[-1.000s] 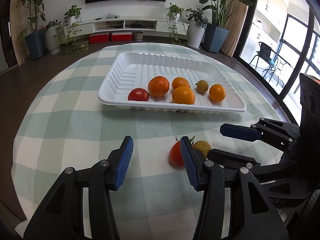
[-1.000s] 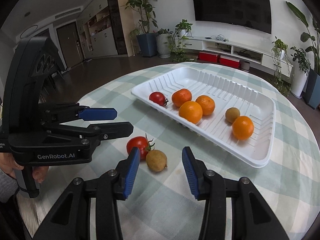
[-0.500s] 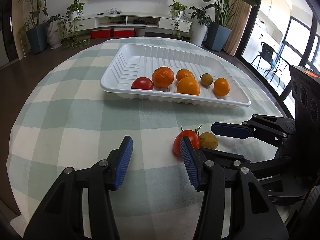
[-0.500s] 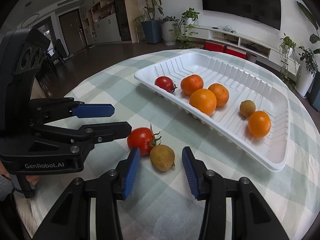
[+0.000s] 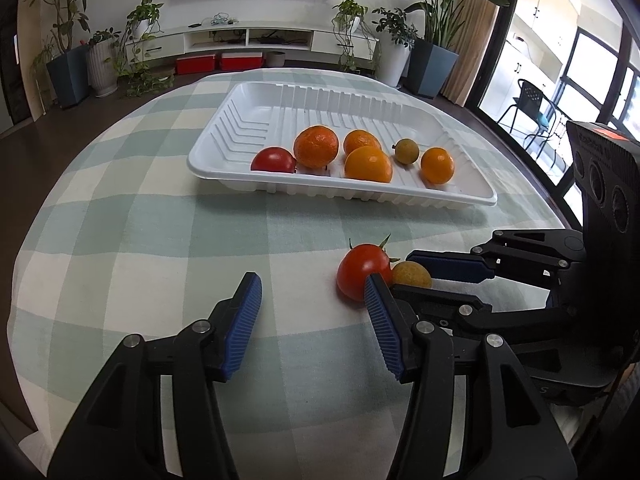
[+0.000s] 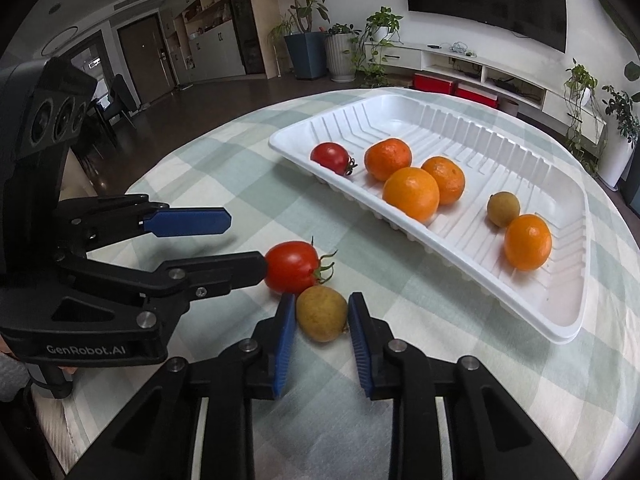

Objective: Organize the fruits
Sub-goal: 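Close the left tool on the red tomato while the right tool closes on the kiwi, then lift the held tomato and kiwi and carry both over the white tray, then lower the tomato and kiwi into the tray and open both tools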

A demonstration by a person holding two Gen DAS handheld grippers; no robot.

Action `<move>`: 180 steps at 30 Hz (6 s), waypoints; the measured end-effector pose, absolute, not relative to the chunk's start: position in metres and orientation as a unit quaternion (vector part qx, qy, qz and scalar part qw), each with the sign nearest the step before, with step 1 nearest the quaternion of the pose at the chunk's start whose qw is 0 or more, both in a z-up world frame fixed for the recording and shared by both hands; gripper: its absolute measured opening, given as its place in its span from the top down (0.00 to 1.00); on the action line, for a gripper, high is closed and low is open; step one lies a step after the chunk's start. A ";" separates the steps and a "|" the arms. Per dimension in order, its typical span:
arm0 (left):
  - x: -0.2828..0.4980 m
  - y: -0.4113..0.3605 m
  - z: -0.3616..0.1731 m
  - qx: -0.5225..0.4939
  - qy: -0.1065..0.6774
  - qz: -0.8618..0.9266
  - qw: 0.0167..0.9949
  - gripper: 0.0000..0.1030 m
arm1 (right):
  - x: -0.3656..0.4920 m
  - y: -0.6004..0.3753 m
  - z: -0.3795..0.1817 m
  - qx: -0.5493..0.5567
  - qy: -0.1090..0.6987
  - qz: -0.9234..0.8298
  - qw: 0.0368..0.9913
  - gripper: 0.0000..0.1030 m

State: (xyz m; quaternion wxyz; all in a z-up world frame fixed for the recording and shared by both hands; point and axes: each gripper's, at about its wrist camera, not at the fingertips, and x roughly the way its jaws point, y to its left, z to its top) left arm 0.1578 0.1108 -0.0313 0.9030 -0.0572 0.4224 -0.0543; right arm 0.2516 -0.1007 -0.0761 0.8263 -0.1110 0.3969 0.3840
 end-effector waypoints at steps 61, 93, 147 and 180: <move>0.182 0.092 -0.027 -0.057 0.411 -0.109 0.903 0.71 | 0.261 -0.154 -0.056 0.003 0.395 0.363 0.844 0.72; 0.214 0.099 -0.004 -0.074 0.389 -0.107 0.912 0.71 | 0.287 -0.178 -0.045 0.072 0.374 0.341 0.860 0.72; 0.243 0.101 -0.004 -0.080 0.392 -0.102 0.911 0.71 | 0.307 -0.179 -0.050 0.081 0.375 0.325 0.864 0.71; 0.257 0.102 -0.013 -0.079 0.398 -0.097 0.909 0.71 | 0.312 -0.182 -0.056 0.074 0.381 0.318 0.865 0.71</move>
